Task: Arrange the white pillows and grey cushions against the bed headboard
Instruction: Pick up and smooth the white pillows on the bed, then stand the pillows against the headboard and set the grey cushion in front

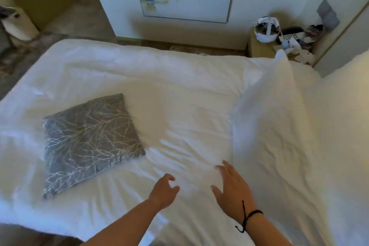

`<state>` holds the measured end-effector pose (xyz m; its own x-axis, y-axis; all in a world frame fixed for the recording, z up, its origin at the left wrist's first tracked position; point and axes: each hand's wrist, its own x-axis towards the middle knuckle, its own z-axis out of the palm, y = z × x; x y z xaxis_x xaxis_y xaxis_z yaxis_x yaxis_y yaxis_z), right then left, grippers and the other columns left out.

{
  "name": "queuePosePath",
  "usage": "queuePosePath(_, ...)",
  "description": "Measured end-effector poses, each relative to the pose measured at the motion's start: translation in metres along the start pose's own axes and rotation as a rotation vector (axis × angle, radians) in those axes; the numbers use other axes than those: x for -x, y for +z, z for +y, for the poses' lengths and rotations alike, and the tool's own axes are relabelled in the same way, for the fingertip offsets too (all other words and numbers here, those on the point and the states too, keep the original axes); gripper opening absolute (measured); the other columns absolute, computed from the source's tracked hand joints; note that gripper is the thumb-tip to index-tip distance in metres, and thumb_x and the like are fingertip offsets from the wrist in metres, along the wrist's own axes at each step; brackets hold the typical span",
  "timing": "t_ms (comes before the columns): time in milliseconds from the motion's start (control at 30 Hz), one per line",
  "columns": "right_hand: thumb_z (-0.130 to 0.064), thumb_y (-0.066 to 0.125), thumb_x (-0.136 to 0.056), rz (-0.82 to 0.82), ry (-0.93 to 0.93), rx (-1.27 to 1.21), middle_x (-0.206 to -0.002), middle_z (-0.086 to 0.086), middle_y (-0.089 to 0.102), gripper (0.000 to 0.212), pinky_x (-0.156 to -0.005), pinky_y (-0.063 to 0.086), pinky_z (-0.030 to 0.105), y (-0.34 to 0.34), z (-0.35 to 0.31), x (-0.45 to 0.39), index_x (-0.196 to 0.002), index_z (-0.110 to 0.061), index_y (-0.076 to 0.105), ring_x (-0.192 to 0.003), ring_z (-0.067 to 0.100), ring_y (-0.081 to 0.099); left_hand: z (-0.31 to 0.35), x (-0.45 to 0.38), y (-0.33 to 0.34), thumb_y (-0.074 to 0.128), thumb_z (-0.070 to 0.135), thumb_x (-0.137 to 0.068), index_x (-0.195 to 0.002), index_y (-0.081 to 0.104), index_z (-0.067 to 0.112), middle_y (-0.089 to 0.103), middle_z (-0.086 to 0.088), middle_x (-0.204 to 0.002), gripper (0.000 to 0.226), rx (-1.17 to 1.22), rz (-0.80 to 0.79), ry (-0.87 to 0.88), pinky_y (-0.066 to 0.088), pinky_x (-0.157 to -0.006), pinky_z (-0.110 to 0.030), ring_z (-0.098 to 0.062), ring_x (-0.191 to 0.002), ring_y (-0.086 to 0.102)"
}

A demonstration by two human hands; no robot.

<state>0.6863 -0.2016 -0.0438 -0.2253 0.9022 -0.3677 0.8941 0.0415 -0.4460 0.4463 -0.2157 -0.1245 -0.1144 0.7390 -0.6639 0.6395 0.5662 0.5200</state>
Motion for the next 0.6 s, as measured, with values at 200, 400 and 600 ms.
queuePosePath(200,-0.038,0.052,-0.095,-0.300,-0.136,0.022,-0.154,-0.008,0.029,0.053,-0.108,0.034,0.024,0.068,-0.084,-0.065,-0.143,-0.030,0.034,-0.136,0.010,0.039,-0.116,-0.008,-0.079,0.062,0.032,-0.092,-0.127,0.049,0.022,0.052,-0.005,-0.136,0.039,0.155,0.258,-0.216,0.047,-0.083,-0.030,-0.021,-0.105,0.057)
queuePosePath(400,-0.033,0.053,-0.097,-0.479,-0.131,0.107,-0.144,-0.003,0.046,0.046,-0.104,0.039,0.030,0.128,-0.150,-0.133,-0.140,-0.026,0.041,-0.131,0.017,0.046,-0.187,-0.027,-0.126,0.055,0.026,-0.095,-0.132,0.044,0.025,0.043,-0.003,-0.145,0.039,0.206,0.436,-0.233,0.047,-0.088,-0.039,-0.023,-0.114,0.052)
queuePosePath(600,-0.038,0.052,-0.094,-0.494,-0.014,0.151,-0.136,0.002,0.055,0.050,-0.092,0.044,0.031,0.163,-0.181,-0.207,-0.141,-0.025,0.040,-0.120,0.022,0.054,-0.232,-0.057,-0.155,0.056,0.029,-0.093,-0.145,0.031,0.029,0.011,0.001,-0.164,0.058,0.001,0.510,-0.176,0.031,-0.113,-0.049,-0.021,-0.150,0.010)
